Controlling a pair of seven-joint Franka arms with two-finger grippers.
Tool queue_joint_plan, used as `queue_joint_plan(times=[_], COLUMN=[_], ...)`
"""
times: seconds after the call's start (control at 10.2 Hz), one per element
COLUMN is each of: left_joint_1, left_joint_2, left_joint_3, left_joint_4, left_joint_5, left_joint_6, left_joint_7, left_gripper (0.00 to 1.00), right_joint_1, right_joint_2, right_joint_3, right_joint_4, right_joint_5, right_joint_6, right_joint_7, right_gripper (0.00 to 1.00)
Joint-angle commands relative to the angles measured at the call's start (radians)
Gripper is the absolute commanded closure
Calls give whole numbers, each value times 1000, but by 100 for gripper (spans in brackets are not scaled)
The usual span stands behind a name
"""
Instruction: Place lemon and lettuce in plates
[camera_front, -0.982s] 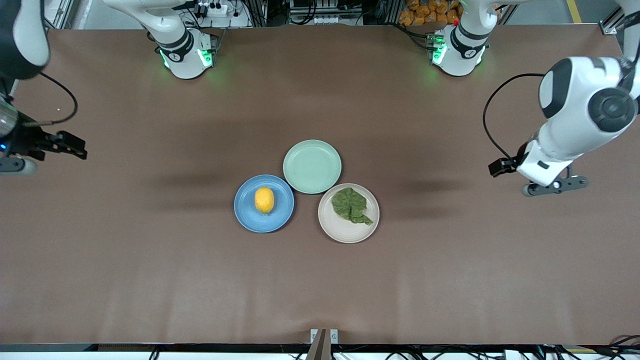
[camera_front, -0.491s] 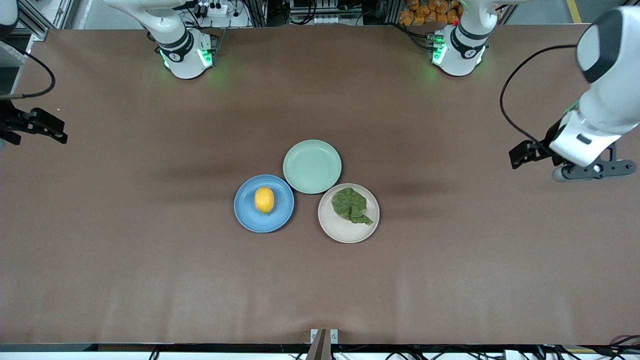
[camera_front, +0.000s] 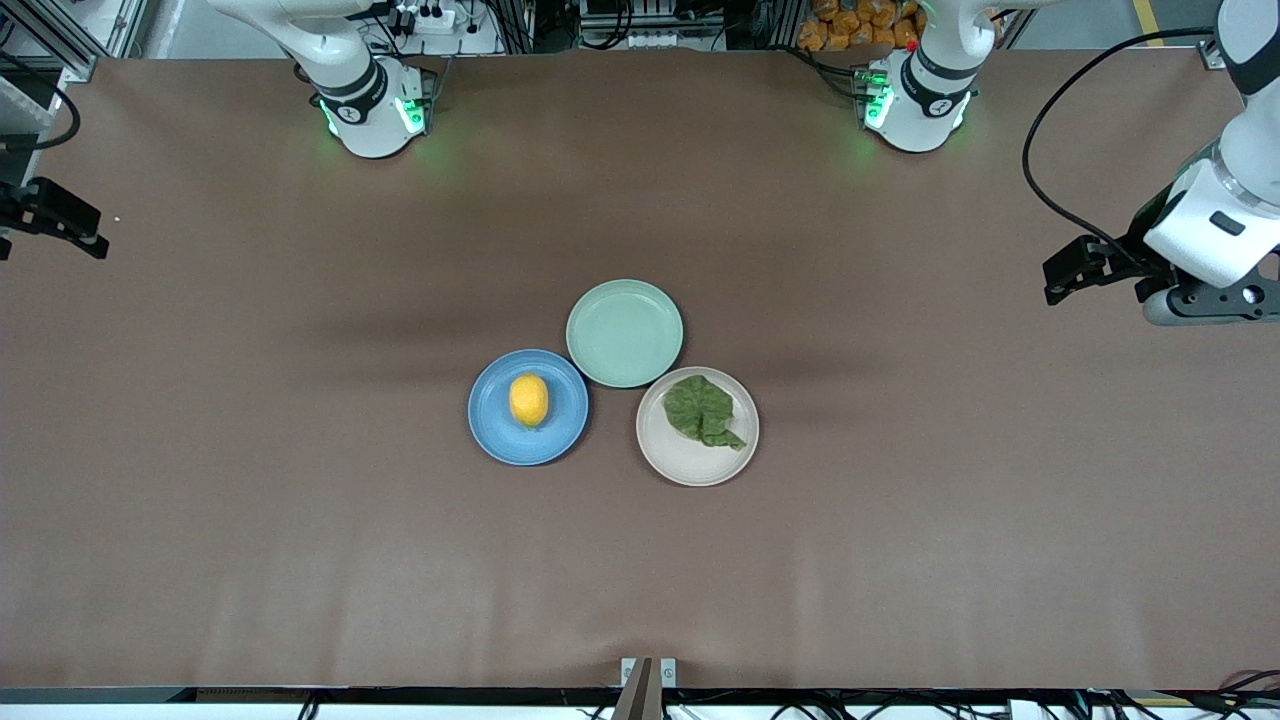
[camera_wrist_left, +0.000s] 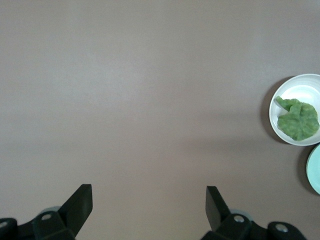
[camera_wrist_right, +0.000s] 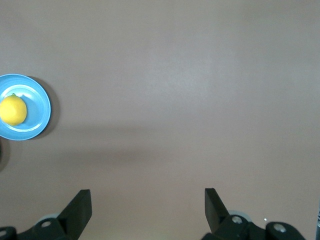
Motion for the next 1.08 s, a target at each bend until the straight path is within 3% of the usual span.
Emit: queue_joint_plan(times=[0.0,0.98], left_joint_1=[29,24], left_joint_2=[-2,-16], left_joint_3=[-24,-25], left_joint_4=[48,65], left_joint_5=[-23,-48], left_joint_6=[-48,-92], left_joint_7=[40,40], left_gripper=[0,0], right_joint_1=[-32,-31], right_joint_2=[-10,-2], right_joint_3=[22,57], right_joint_4=[30,14], right_joint_5=[46,72], right_joint_6=[-49,-51], right_joint_7=[3,140], right_gripper=[0,0])
